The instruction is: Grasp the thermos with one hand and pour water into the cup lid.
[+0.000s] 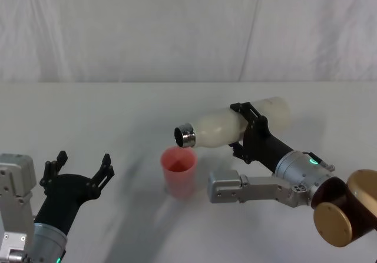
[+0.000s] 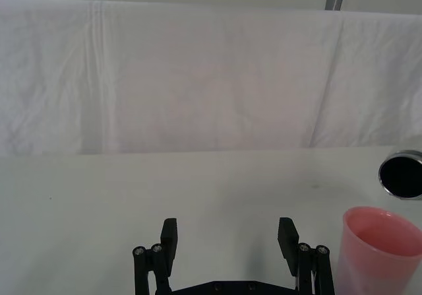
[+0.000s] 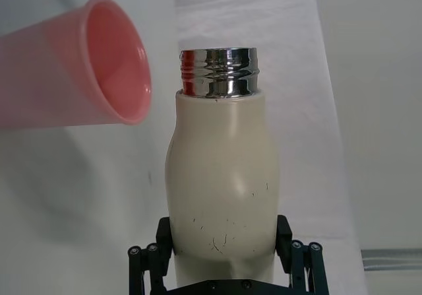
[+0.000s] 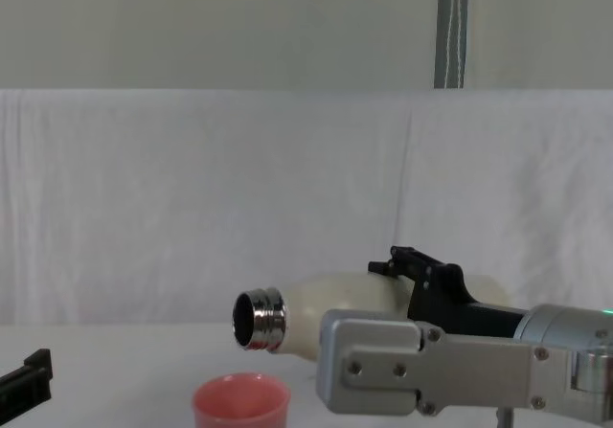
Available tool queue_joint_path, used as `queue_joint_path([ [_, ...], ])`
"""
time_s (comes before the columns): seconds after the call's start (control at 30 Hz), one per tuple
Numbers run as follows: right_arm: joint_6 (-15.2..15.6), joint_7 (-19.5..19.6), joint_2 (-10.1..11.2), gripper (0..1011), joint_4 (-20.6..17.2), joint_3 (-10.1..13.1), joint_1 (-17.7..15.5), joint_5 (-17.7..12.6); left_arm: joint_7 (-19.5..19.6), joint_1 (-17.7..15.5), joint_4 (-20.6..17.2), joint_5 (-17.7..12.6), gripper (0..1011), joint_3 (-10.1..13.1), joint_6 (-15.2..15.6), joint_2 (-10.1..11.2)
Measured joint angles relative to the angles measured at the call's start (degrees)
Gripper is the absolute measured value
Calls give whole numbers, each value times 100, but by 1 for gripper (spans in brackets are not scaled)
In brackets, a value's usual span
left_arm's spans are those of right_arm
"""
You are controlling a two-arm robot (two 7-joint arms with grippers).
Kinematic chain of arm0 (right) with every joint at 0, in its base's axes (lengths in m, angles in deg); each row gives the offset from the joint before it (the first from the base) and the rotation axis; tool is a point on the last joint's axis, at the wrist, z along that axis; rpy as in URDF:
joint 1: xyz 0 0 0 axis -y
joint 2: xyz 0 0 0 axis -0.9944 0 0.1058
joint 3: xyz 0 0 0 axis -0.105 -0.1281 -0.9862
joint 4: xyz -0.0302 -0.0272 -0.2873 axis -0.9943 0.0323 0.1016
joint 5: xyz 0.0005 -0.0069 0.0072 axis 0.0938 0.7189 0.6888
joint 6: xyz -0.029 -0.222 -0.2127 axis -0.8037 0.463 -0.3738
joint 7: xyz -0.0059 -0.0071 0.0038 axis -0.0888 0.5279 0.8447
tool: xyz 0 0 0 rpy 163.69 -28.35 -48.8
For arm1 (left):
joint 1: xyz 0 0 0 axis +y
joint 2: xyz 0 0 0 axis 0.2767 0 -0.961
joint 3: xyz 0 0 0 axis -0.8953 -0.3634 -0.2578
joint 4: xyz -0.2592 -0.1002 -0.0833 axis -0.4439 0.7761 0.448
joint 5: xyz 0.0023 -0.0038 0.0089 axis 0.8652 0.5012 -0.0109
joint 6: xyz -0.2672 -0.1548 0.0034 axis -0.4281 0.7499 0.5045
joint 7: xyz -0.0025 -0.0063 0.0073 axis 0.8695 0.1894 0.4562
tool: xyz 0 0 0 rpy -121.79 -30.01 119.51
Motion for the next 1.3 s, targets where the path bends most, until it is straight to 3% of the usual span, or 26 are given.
queue_joint_path([
  [0.47,162,-102,61,950,11,-220,132,355,0,0,0,0,1001,0,0,0],
  [1.3,18,-91,103,950,15,-123,216,146,0,0,0,0,1001,0,0,0],
])
